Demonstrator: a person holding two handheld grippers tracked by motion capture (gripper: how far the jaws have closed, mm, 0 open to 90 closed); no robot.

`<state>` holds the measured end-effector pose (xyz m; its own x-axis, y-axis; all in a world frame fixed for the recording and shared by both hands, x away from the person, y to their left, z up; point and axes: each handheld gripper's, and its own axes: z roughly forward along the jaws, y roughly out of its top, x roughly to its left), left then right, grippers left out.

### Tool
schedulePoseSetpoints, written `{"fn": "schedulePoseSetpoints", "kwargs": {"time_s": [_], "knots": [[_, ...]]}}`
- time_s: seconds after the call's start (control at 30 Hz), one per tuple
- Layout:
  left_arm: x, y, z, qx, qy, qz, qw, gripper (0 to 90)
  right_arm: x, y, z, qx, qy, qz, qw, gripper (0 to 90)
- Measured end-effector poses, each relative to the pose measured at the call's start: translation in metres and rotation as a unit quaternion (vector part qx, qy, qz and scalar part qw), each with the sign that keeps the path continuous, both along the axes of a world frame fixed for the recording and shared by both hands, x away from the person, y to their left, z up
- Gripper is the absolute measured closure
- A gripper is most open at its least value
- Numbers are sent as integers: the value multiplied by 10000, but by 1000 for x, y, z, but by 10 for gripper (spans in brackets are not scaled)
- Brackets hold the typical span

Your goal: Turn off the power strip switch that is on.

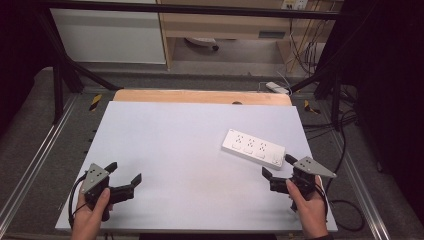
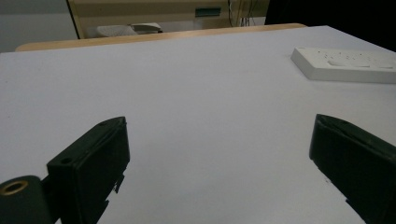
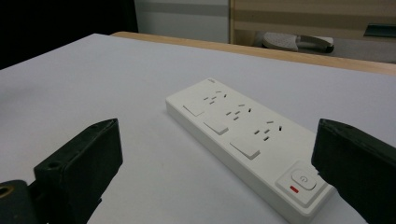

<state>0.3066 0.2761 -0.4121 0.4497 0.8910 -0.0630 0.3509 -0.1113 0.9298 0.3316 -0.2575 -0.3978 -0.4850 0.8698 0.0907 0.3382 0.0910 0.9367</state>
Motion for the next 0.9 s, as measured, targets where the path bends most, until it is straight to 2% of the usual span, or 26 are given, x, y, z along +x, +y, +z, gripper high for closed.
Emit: {"fn": "schedulePoseSetpoints", "kwargs": {"time_s": [0.23,0.57,0.9], "knots": [[0,1,-1,2,9,39,10000,51,1,0,13,-35,-37,23,10000,25],[0,0,-1,11,5,9,10000,51,13,-1,23,-101,70,-8,9999,27],[0,0,-1,15,2,-1,10000,51,28,2,39,-134,42,34,9999,26]]}}
